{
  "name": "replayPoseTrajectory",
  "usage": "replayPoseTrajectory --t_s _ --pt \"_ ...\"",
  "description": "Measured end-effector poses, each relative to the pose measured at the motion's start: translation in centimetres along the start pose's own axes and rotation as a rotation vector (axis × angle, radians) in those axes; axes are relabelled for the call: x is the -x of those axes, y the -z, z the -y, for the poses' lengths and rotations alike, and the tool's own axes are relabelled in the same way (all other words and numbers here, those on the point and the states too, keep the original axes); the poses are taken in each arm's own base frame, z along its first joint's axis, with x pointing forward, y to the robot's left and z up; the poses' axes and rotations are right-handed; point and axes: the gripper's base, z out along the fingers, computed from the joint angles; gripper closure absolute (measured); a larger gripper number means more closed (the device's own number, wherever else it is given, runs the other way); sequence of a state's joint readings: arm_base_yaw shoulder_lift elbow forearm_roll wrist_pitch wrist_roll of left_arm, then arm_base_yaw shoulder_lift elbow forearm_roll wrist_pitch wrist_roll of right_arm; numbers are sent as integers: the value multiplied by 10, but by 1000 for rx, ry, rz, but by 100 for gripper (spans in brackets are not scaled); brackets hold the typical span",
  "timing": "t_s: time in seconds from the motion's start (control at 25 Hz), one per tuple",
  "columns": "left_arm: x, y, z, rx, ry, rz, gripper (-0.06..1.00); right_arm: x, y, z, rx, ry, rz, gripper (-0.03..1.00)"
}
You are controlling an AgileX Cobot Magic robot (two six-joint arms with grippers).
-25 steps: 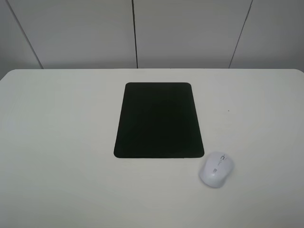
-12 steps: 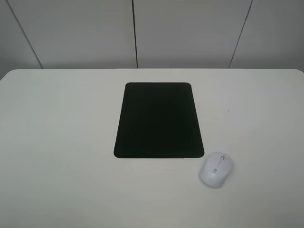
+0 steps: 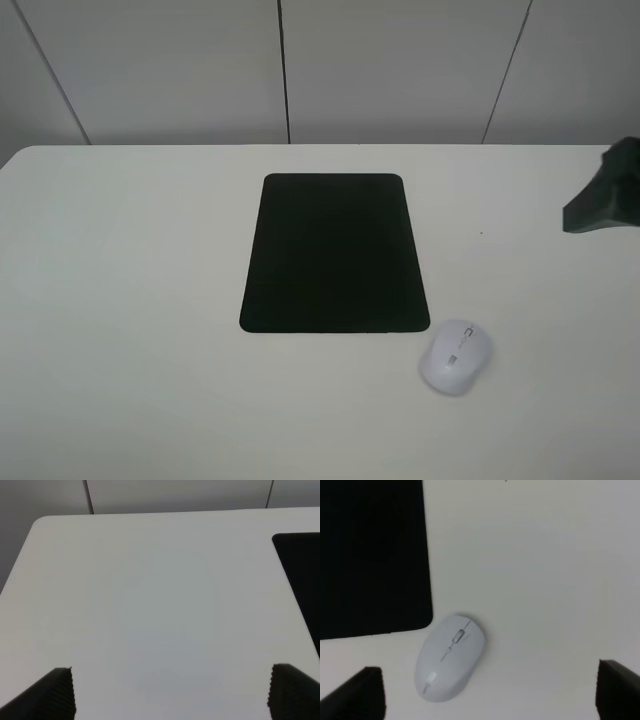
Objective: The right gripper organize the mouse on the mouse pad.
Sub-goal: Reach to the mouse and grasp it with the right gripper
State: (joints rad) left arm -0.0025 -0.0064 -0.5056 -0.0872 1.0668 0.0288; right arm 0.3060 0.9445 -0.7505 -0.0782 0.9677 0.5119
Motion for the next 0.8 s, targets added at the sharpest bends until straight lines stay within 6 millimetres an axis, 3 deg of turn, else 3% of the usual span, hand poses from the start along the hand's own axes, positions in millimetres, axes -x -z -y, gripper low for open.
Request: replayPoseTrajectory --t_s 0.12,0.36,0.8 --pt "0 0 0 0 0 0 16 4 -27 -21 -41 -29 -80 14" --pt "0 0 -4 41 -23 -1 16 -2 -76 -44 -151 -67 -224 14" --pt "0 1 -13 147 -81 -4 16 -7 -130 -61 -153 -165 -306 14"
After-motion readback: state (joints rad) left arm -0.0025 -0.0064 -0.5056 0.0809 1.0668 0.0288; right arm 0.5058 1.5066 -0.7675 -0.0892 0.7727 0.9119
